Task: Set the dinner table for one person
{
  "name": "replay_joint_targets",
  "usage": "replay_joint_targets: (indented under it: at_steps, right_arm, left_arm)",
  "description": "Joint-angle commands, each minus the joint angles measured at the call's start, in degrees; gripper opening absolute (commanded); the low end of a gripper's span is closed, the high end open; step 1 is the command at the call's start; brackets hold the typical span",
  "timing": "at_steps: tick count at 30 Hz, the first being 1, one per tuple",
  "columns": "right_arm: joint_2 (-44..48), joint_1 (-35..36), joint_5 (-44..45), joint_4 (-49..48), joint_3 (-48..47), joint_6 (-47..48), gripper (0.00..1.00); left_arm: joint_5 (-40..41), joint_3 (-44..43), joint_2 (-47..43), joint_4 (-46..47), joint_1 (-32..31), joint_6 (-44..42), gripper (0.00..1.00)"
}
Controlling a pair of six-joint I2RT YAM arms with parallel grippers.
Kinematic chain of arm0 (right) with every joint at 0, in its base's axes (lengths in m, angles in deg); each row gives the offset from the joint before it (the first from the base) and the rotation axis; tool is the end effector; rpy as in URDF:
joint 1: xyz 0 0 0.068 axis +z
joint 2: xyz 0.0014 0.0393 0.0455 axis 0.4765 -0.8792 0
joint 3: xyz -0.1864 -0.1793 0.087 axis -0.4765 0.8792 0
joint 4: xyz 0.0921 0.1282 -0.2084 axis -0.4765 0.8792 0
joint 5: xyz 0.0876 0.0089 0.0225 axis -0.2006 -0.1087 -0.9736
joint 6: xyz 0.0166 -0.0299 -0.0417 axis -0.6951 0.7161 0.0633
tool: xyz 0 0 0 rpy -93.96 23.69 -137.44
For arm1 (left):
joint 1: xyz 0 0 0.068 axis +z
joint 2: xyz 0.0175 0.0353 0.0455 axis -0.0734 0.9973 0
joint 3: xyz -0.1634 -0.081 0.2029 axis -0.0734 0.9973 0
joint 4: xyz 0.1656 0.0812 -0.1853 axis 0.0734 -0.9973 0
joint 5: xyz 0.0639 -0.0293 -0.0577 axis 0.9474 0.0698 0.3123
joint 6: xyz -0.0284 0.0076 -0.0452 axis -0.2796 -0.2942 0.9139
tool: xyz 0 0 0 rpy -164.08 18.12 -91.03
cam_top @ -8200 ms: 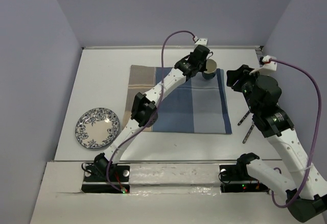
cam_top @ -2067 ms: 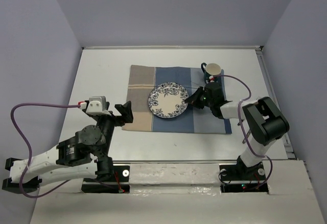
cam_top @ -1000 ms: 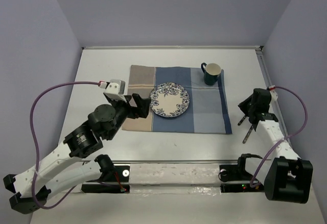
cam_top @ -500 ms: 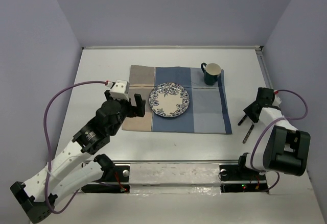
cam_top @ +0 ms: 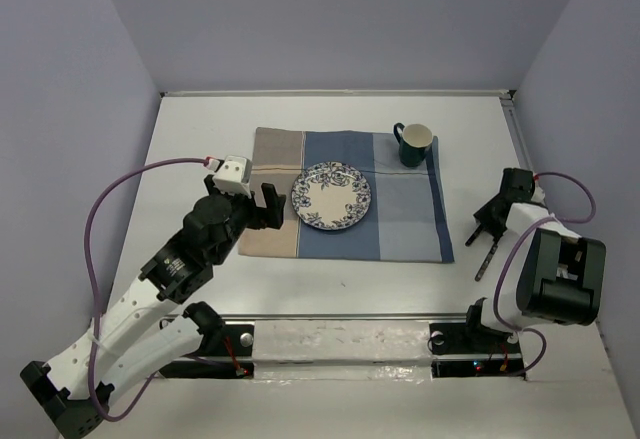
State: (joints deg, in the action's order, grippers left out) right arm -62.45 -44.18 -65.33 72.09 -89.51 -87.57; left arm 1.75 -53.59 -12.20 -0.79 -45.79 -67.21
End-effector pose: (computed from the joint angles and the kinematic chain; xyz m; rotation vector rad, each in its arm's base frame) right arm 0.2493 -0.0757 0.1610 1.1304 2.3090 -0.0741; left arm 0.1257 -0.0971 0.3434 0.2003 1.6922 -0.4481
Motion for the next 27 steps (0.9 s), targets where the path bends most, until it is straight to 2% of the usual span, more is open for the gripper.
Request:
replay_joint_targets:
  at_steps: [1,3,6,8,9,10,14,17,18,21,22,23,24,25,26,27]
  right_arm:
    - [-1.63,-0.36,-2.51,-1.11,-1.69,1.56,0.36]
    - [-2.50,-0.36,-3.30,-1.11,-1.95,1.91,0.25]
    - [-2.60,0.17,-2.52,-0.76,-3.35,2.62,0.13]
    - [-2.07,0.78,-1.81,-0.59,-4.24,3.23,0.08]
    - [-1.55,1.31,-1.03,-0.33,-4.85,3.50,0.03]
    - [-1.11,1.31,-0.41,0.03,-5.55,3.67,0.00]
    - [3.63,5.34,6.00,1.96,-10.56,5.34,0.00]
    - [9.25,14.47,11.27,2.49,-13.11,6.75,0.00]
    - [11.97,20.85,12.59,3.10,-15.55,6.84,0.00]
    - [12.61,31.77,13.92,3.28,-19.52,5.09,0.00]
    - [11.39,39.29,14.53,3.02,-22.40,4.47,0.00]
    - [9.81,43.46,15.49,2.58,-24.09,3.60,0.00]
    - [5.10,50.20,17.50,1.10,-27.93,3.33,0.00]
    - [2.00,50.27,17.70,0.30,-30.58,3.15,0.00]
    - [-1.25,55.57,17.61,-0.84,-33.65,2.71,0.00]
    - [-4.93,57.80,17.44,-1.55,-36.90,2.71,0.00]
  left_arm:
    - [-0.53,0.22,-1.28,2.67,0.45,-1.11,0.99]
    - [-0.36,0.31,-1.72,2.76,0.45,-1.20,0.99]
    - [0.08,0.40,-2.07,2.85,0.45,-1.20,0.99]
    - [0.17,0.40,-2.07,2.85,0.45,-1.11,0.99]
    - [0.26,0.40,-2.07,2.76,0.45,-1.11,0.99]
    - [0.26,0.40,-2.07,2.76,0.45,-1.11,0.99]
    - [1.66,0.49,-2.42,2.59,0.54,-1.02,0.99]
    - [3.15,0.49,-2.60,2.41,0.62,-0.85,0.99]
    - [3.68,0.49,-2.77,2.32,0.80,-0.58,0.99]
    - [5.44,0.57,-4.71,2.85,1.59,-0.23,0.99]
    - [6.05,0.75,-5.93,3.11,2.46,-0.06,0.99]
    - [6.75,0.84,-6.29,3.29,2.91,0.03,0.99]
    - [8.15,0.93,-6.47,3.20,4.04,0.47,0.99]
    - [8.17,0.84,-6.47,2.94,4.49,0.65,0.99]
    - [9.04,0.75,-6.12,2.76,4.93,0.82,0.99]
    - [9.05,0.75,-6.03,2.76,5.28,0.91,0.99]
